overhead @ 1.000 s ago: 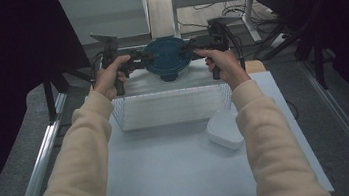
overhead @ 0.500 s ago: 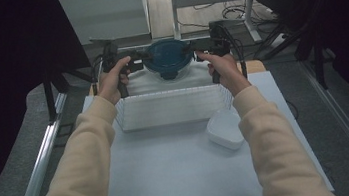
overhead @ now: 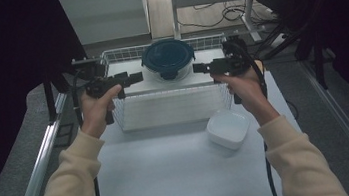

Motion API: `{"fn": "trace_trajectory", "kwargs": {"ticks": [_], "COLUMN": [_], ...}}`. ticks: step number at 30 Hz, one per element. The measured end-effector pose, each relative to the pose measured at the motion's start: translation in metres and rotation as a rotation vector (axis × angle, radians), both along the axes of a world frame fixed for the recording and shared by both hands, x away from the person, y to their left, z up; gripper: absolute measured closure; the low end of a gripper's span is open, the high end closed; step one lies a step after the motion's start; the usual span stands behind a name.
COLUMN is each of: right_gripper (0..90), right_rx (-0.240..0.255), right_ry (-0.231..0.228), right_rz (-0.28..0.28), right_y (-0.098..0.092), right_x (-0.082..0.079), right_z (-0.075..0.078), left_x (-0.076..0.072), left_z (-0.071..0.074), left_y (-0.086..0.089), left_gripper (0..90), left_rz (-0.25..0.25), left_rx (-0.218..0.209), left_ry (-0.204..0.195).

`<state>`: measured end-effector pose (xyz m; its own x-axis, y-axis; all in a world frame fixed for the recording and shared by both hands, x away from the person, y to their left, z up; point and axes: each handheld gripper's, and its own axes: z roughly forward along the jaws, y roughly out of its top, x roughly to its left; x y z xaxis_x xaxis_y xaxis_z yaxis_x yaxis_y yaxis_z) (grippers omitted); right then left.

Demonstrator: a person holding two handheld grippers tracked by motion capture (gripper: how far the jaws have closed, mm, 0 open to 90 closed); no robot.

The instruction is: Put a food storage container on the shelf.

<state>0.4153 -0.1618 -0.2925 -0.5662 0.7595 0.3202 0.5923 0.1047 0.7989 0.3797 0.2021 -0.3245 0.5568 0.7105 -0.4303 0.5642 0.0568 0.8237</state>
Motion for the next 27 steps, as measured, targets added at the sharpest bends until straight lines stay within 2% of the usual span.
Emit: {"fn": "trace_trajectory", "kwargs": {"ticks": [3, 5, 7, 10, 15, 17, 18, 20, 22, 25, 27], "right_gripper": [14.7, 15.1, 15.4, 16.3, 17.3, 17.3, 17.3, 17.3, 17.3, 19.4, 22.1], "right_rx": [-0.022, -0.042, -0.058, -0.067, -0.056, -0.075, -0.079, -0.094, -0.103, -0.094, -0.079], "right_ry": [-0.031, -0.057, -0.069, -0.073, -0.074, -0.079, -0.076, -0.073, -0.067, -0.052, -0.022], "right_rz": [0.052, 0.073, 0.093, 0.109, 0.111, 0.111, 0.119, 0.125, 0.124, 0.107, 0.129], "right_y": [-0.008, -0.014, -0.021, -0.033, -0.052, -0.056, -0.058, -0.06, -0.062, -0.066, -0.067], "right_x": [-0.026, -0.044, -0.06, -0.081, -0.109, -0.117, -0.12, -0.127, -0.129, -0.133, -0.133], "right_z": [-0.011, -0.019, -0.029, -0.047, -0.081, -0.092, -0.096, -0.104, -0.109, -0.118, -0.122], "left_x": [-0.028, -0.046, -0.061, -0.077, -0.093, -0.099, -0.102, -0.106, -0.108, -0.112, -0.114], "left_z": [-0.009, -0.018, -0.03, -0.052, -0.087, -0.099, -0.106, -0.114, -0.122, -0.13, -0.131], "left_y": [0.002, 0.004, 0.005, 0.006, 0.007, 0.006, 0.004, 0.002, 0.0, -0.001, -0.004], "left_gripper": [23.2, 23.4, 23.8, 23.8, 24.2, 24.3, 24.5, 24.9, 25.0, 25.2, 25.2], "left_rz": [-0.04, -0.029, -0.032, -0.058, -0.088, -0.088, -0.086, -0.088, -0.106, -0.106, -0.109], "left_rx": [0.041, 0.06, 0.083, 0.061, 0.072, 0.096, 0.122, 0.14, 0.148, 0.167, 0.187], "left_ry": [-0.033, -0.061, -0.068, -0.032, 0.035, 0.053, 0.06, 0.07, 0.099, 0.116, 0.115]}}
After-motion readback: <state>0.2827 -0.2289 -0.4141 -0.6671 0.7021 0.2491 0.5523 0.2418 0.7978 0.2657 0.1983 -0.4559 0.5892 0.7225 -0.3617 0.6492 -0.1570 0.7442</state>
